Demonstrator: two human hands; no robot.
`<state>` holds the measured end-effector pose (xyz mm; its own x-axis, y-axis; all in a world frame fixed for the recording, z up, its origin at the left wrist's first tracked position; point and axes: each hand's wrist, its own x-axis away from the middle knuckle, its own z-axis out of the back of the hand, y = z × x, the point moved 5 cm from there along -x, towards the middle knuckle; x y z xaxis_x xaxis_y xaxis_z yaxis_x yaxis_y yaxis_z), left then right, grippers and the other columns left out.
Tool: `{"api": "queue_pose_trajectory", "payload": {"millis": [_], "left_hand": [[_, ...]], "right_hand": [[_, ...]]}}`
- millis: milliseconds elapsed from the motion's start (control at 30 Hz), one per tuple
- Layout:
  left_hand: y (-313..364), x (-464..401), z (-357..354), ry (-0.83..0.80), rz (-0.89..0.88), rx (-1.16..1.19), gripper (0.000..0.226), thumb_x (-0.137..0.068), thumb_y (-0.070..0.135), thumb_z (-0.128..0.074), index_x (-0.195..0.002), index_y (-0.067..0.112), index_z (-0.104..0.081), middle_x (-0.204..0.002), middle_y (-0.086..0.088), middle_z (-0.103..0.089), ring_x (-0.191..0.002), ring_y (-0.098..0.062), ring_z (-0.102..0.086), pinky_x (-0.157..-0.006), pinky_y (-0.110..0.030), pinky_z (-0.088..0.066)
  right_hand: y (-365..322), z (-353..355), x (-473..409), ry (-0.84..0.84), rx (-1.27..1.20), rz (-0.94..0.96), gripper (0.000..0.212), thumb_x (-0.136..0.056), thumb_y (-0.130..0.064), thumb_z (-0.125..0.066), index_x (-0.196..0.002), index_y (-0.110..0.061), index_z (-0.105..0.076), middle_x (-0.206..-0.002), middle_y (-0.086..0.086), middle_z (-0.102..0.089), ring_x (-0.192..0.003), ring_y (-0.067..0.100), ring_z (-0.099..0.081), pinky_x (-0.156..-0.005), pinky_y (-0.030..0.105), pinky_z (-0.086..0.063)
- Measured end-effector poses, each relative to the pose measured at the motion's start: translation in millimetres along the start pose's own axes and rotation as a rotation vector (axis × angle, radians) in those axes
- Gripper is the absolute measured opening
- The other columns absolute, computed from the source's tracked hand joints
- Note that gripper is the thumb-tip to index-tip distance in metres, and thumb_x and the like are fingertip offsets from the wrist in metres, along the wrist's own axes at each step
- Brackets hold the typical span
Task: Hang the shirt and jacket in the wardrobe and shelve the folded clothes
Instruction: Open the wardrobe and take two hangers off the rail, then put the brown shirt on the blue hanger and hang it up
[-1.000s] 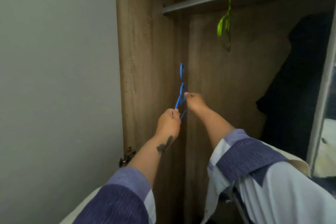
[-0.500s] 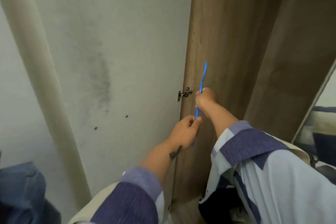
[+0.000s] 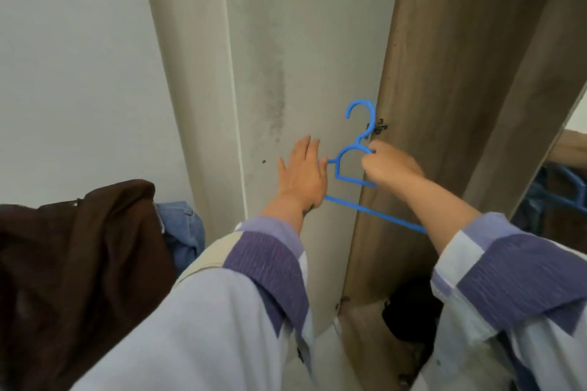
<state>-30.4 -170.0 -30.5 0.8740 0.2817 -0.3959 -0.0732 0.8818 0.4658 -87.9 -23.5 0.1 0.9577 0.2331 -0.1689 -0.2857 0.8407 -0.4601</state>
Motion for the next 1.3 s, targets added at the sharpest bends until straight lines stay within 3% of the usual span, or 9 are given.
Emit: {"api": "queue_pose_trajectory", "payload": {"millis": [100, 200, 333, 467, 733, 900, 1033, 1167, 1300], "left_hand": [[-27, 28, 31, 0.016, 0.014, -0.103, 0.041, -0.103, 0.030, -0.021, -0.136, 0.018, -0.042, -0.145, -0.004, -0.041, -0.136, -0.021, -0.033, -0.114, -0.046, -0.014], [-55, 61, 67, 0.088, 0.010, -0.217, 0.037, -0.103, 0.028, -0.022, -0.101, 0.012, -0.055, -0.109, -0.008, -0.063, -0.103, -0.031, -0.056, -0.087, -0.038, -0.037], [-103, 107, 112, 0.187, 0.083, -0.288, 0.038, -0.104, 0.031, -0.021, -0.092, 0.012, -0.052, -0.095, -0.010, -0.064, -0.087, -0.032, -0.058, -0.071, -0.036, -0.036], [-147, 142, 152, 0.225, 0.174, -0.439, 0.033, -0.104, 0.027, -0.024, -0.096, 0.014, -0.054, -0.100, -0.006, -0.063, -0.093, -0.029, -0.058, -0.076, -0.038, -0.037], [-227, 178, 197, 0.332, 0.431, -0.417, 0.037, -0.102, 0.033, -0.026, -0.076, 0.017, -0.047, -0.071, 0.004, -0.051, -0.068, -0.019, -0.053, -0.065, -0.035, -0.042], [-276, 160, 211, 0.331, 0.658, -0.329, 0.035, -0.100, 0.031, -0.030, -0.075, 0.016, -0.049, -0.080, -0.004, -0.060, -0.071, -0.021, -0.054, -0.064, -0.031, -0.039], [-327, 131, 218, 0.343, 0.812, -0.242, 0.024, -0.096, 0.022, -0.040, -0.103, 0.007, -0.057, -0.107, -0.012, -0.062, -0.097, -0.028, -0.058, -0.077, -0.034, -0.045], [-376, 108, 205, 0.323, 1.016, -0.218, 0.044, -0.096, 0.028, -0.046, -0.129, 0.000, -0.042, -0.135, -0.019, -0.044, -0.124, -0.034, -0.043, -0.101, -0.039, -0.038], [-386, 111, 190, 0.386, 1.149, -0.134, 0.065, -0.092, 0.034, -0.058, -0.138, -0.001, -0.029, -0.142, -0.020, -0.034, -0.128, -0.035, -0.040, -0.101, -0.039, -0.038]], "right_hand": [[-33, -7, 32, 0.099, 0.014, 0.130, 0.039, -0.093, -0.046, -0.034, -0.070, -0.014, -0.042, -0.073, 0.003, -0.053, -0.076, 0.030, -0.051, -0.061, 0.032, -0.033], [-76, -29, 59, 0.120, 0.001, 0.270, 0.053, -0.094, -0.058, -0.031, -0.063, -0.016, -0.039, -0.061, 0.000, -0.047, -0.065, 0.025, -0.048, -0.057, 0.032, -0.031], [-138, -69, 84, 0.128, -0.049, 0.384, 0.056, -0.091, -0.063, -0.030, -0.058, -0.018, -0.042, -0.060, -0.002, -0.048, -0.066, 0.027, -0.051, -0.061, 0.031, -0.036], [-198, -102, 108, 0.091, -0.083, 0.498, 0.057, -0.092, -0.064, -0.027, -0.059, -0.020, -0.044, -0.060, -0.003, -0.051, -0.061, 0.022, -0.051, -0.055, 0.030, -0.034], [-280, -170, 125, -0.026, -0.165, 0.689, 0.060, -0.091, -0.068, -0.023, -0.061, -0.019, -0.042, -0.058, -0.001, -0.051, -0.056, 0.020, -0.051, -0.048, 0.029, -0.032], [-312, -208, 105, -0.072, -0.173, 0.749, 0.060, -0.091, -0.067, -0.023, -0.062, -0.019, -0.042, -0.057, -0.002, -0.051, -0.053, 0.018, -0.049, -0.046, 0.028, -0.033], [-327, -237, 85, -0.084, -0.184, 0.783, 0.058, -0.091, -0.066, -0.025, -0.060, -0.018, -0.038, -0.052, -0.003, -0.044, -0.046, 0.014, -0.040, -0.043, 0.027, -0.029], [-335, -275, 61, -0.119, -0.200, 0.796, 0.056, -0.091, -0.066, -0.027, -0.057, -0.021, -0.033, -0.049, -0.005, -0.039, -0.044, 0.012, -0.036, -0.043, 0.025, -0.027], [-333, -286, 58, -0.106, -0.207, 0.813, 0.055, -0.090, -0.066, -0.029, -0.057, -0.022, -0.033, -0.048, -0.005, -0.039, -0.042, 0.012, -0.037, -0.042, 0.027, -0.030]]}}
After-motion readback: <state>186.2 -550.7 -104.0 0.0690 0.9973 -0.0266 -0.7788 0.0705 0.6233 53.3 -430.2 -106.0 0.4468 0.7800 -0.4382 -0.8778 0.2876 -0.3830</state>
